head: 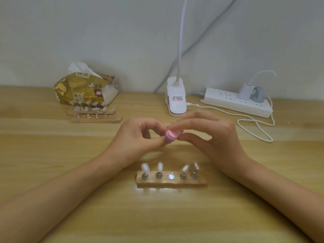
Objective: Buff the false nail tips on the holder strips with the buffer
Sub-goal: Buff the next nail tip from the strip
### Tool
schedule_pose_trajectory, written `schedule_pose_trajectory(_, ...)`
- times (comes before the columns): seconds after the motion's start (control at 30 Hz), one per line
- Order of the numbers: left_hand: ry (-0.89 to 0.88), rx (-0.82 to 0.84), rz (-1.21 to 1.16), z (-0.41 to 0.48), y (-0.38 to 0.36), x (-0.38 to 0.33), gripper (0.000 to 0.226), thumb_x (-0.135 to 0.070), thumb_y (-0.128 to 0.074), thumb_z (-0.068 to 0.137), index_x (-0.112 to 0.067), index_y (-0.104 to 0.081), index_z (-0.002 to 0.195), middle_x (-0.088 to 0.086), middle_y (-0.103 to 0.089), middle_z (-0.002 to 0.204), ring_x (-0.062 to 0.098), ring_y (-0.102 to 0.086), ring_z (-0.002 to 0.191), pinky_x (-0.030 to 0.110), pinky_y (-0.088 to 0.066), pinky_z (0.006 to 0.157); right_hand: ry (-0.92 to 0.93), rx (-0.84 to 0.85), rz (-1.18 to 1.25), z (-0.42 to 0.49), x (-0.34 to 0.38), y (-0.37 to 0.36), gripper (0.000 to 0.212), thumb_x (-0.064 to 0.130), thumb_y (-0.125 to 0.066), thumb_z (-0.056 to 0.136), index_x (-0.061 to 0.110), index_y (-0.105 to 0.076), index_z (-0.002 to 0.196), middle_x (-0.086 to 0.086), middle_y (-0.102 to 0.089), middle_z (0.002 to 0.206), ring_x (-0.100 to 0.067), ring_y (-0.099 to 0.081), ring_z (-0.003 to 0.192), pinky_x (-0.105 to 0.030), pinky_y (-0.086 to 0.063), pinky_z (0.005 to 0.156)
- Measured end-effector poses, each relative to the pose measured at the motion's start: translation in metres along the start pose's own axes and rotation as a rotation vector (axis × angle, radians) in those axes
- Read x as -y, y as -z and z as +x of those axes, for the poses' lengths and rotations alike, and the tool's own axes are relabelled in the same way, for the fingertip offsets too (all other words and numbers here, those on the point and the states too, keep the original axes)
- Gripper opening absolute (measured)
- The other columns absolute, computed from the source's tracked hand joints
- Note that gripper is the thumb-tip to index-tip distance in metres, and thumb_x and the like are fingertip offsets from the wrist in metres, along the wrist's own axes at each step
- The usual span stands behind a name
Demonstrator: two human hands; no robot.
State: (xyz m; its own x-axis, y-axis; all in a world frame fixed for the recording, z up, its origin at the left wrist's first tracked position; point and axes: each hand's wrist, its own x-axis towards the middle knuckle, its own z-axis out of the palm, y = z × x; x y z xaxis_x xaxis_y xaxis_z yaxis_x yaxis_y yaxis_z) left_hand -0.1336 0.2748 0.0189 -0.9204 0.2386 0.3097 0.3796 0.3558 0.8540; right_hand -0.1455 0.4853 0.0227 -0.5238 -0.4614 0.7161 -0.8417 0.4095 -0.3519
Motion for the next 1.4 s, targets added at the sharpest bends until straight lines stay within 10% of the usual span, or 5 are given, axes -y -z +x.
schedule_pose_trajectory(1.4, -0.017, 0.016, -0.032, 0.0015, 0.0007, 0.0033, 0.011, -0.031, -0.081, 0.078, -0.022, -0.077, 0.080, -0.018, -0.048, 0.042, 0.003, -0.031, 0.041, 0.011, -0.024, 0.044, 0.030, -0.012, -0.074, -0.0011, -0.0021, -0.0018, 0.015, 0.007, -0.076, 0.087, 0.012, -0.077, 0.101, -0.005, -0.068, 0.091, -0.018, -0.067, 0.085, -0.036, -0.052, 0.075)
